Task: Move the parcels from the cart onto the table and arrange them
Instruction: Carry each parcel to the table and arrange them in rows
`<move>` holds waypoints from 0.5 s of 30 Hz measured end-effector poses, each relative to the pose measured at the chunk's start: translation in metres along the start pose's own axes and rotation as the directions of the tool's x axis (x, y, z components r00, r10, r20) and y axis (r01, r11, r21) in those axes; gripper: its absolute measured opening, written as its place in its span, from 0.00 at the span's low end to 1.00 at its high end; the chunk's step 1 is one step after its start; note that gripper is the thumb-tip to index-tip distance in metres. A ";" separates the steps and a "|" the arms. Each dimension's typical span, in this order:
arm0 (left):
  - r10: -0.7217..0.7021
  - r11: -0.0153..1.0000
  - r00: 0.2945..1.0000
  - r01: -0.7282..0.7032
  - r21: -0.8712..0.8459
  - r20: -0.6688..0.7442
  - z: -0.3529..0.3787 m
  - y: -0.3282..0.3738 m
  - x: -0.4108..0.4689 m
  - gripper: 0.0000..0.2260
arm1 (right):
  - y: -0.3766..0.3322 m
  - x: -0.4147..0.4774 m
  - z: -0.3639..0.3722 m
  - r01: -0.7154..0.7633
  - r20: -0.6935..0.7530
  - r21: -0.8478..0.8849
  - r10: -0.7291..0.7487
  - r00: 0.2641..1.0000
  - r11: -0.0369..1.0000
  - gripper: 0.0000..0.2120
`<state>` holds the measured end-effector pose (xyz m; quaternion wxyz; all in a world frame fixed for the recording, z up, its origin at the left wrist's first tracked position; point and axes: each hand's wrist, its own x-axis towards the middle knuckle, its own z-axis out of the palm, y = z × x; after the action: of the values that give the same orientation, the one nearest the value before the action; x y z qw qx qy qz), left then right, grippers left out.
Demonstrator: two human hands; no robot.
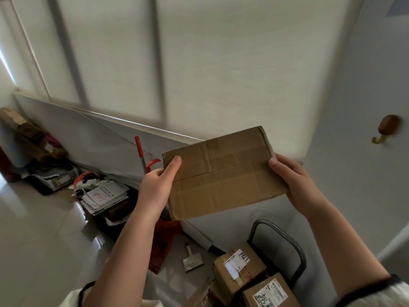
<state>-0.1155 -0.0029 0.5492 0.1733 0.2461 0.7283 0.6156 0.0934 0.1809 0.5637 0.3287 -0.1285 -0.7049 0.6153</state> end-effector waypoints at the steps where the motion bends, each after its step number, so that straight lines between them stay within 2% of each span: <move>1: -0.044 0.999 0.999 0.044 -0.003 0.014 0.002 -0.001 0.000 0.37 | 0.003 -0.001 -0.001 -0.014 -0.005 0.005 0.014 1.000 1.000 0.13; 3: -0.096 0.995 0.995 0.096 0.012 0.020 0.006 -0.003 -0.001 0.30 | 0.011 -0.002 -0.002 -0.050 -0.007 0.024 0.050 0.999 0.998 0.15; 6: -0.153 0.988 0.988 0.152 0.041 0.035 0.009 -0.007 -0.001 0.27 | 0.017 -0.004 -0.005 -0.087 -0.010 0.031 0.088 0.996 0.996 0.15; 8: -0.141 0.990 0.989 0.139 0.036 0.052 0.011 -0.006 -0.003 0.25 | 0.019 -0.002 -0.006 -0.112 -0.038 0.034 0.113 0.993 0.993 0.15; 9: -0.111 0.994 0.991 0.110 0.020 0.071 0.012 -0.004 -0.005 0.26 | 0.019 -0.001 -0.007 -0.123 -0.074 0.049 0.126 0.989 0.991 0.14; 11: 0.024 0.999 0.989 -0.019 -0.036 0.144 0.010 -0.002 -0.008 0.35 | 0.018 0.006 -0.007 -0.141 -0.184 0.124 0.163 0.969 0.982 0.14; 13: 0.199 0.980 0.943 -0.186 -0.072 0.268 0.002 0.000 -0.011 0.44 | 0.012 0.016 -0.009 -0.197 -0.266 0.258 0.266 0.927 0.946 0.13; 15: 0.274 0.959 0.879 -0.280 -0.043 0.390 -0.007 0.002 -0.011 0.49 | 0.003 0.024 -0.015 -0.292 -0.280 0.397 0.418 0.864 0.870 0.10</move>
<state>-0.1103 -0.0148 0.5515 0.2239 0.4671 0.6407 0.5667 0.0837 0.2075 0.5687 0.3474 -0.3084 -0.4791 0.7448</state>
